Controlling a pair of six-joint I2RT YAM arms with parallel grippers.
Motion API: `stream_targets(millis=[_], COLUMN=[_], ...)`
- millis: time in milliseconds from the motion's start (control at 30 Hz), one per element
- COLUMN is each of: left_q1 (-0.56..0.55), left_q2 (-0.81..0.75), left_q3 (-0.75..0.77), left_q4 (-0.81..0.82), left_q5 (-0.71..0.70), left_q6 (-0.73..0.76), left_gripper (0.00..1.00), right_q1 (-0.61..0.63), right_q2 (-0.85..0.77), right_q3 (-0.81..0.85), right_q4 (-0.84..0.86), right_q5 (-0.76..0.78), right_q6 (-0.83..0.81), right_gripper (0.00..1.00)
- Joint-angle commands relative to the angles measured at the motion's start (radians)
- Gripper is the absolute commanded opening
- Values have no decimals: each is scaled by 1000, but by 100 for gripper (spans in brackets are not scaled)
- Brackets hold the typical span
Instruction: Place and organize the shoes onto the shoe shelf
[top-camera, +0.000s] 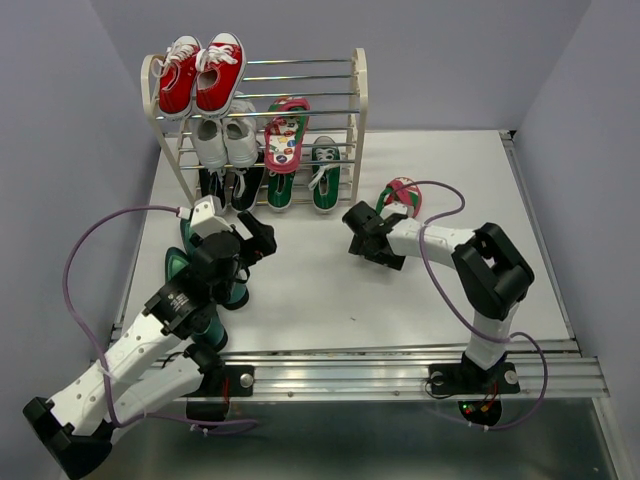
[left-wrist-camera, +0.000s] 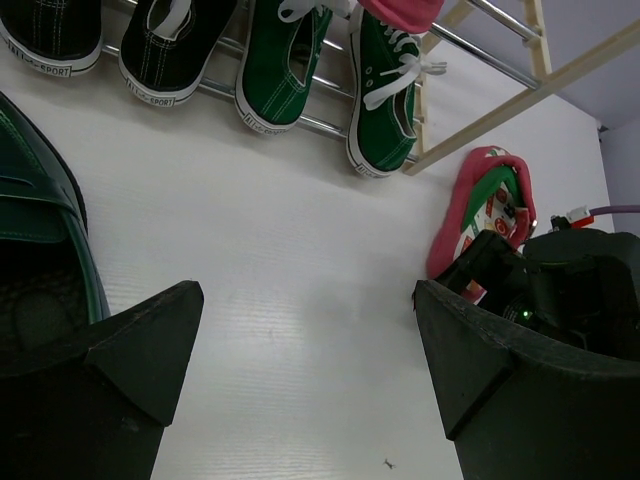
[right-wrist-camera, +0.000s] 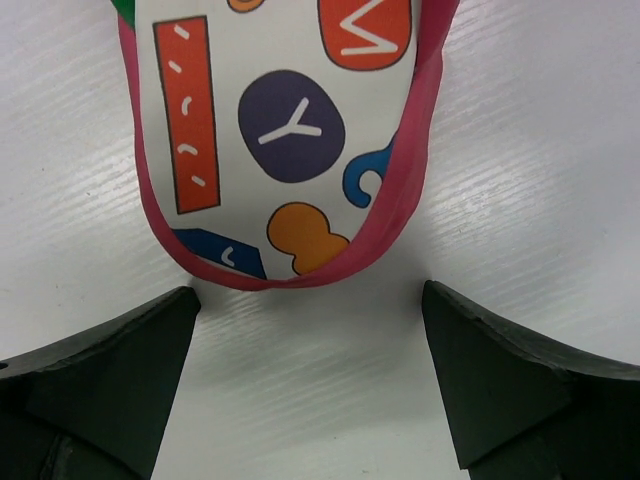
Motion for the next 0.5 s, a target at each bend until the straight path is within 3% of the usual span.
stream_targets(millis=[0, 467], left_q1=[4, 4], left_q2=[-26, -44], left_q3=[-7, -14], left_q4=[15, 23], left_q5=[-38, -52], left_q6=[12, 20], left_gripper=[99, 99], right_q1=[-33, -89], right_q2=[51, 82], right_q3=[43, 119], right_q4=[64, 79], right_q5=[78, 114], right_q6=[24, -52], right_gripper=[100, 100])
